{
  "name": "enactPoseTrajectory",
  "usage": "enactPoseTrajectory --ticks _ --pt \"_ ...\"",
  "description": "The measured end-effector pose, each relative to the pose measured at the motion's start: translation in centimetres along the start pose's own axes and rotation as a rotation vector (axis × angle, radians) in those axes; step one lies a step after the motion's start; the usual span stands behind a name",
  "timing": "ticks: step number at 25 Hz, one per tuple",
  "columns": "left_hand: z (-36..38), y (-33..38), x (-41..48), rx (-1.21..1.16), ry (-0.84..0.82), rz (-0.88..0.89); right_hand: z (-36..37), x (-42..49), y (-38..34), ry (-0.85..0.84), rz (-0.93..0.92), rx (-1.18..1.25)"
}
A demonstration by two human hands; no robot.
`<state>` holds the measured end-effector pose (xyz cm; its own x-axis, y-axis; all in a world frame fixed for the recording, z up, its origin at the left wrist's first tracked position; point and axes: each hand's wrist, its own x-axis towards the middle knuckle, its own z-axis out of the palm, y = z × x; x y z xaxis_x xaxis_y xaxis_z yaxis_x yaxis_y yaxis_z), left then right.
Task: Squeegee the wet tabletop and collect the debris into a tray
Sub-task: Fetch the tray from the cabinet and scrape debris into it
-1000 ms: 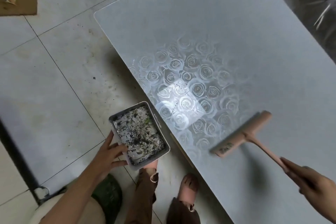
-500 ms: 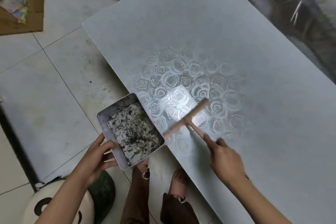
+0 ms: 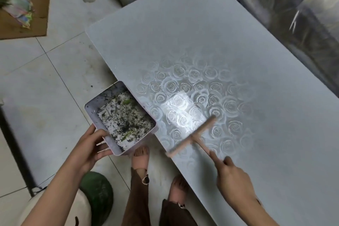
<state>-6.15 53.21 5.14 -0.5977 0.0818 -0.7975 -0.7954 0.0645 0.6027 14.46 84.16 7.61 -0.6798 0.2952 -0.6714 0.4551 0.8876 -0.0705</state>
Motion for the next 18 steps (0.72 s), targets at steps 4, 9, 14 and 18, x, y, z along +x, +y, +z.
enactPoseTrajectory --ticks 4,9,14,18 --pt "-1.6 1.4 1.2 -0.002 0.006 0.010 -3.9 10.0 -8.6 0.132 -0.078 0.143" --pt "-4.1 3.6 2.1 -0.001 0.012 -0.001 -7.6 11.8 -9.9 0.172 -0.109 0.069" --pt "-7.0 6.1 4.2 0.023 0.008 -0.039 -5.7 8.4 -6.8 0.098 -0.015 -0.042" --pt "-8.5 8.1 6.5 0.048 0.014 -0.060 -8.2 16.3 -15.1 0.178 -0.120 0.057"
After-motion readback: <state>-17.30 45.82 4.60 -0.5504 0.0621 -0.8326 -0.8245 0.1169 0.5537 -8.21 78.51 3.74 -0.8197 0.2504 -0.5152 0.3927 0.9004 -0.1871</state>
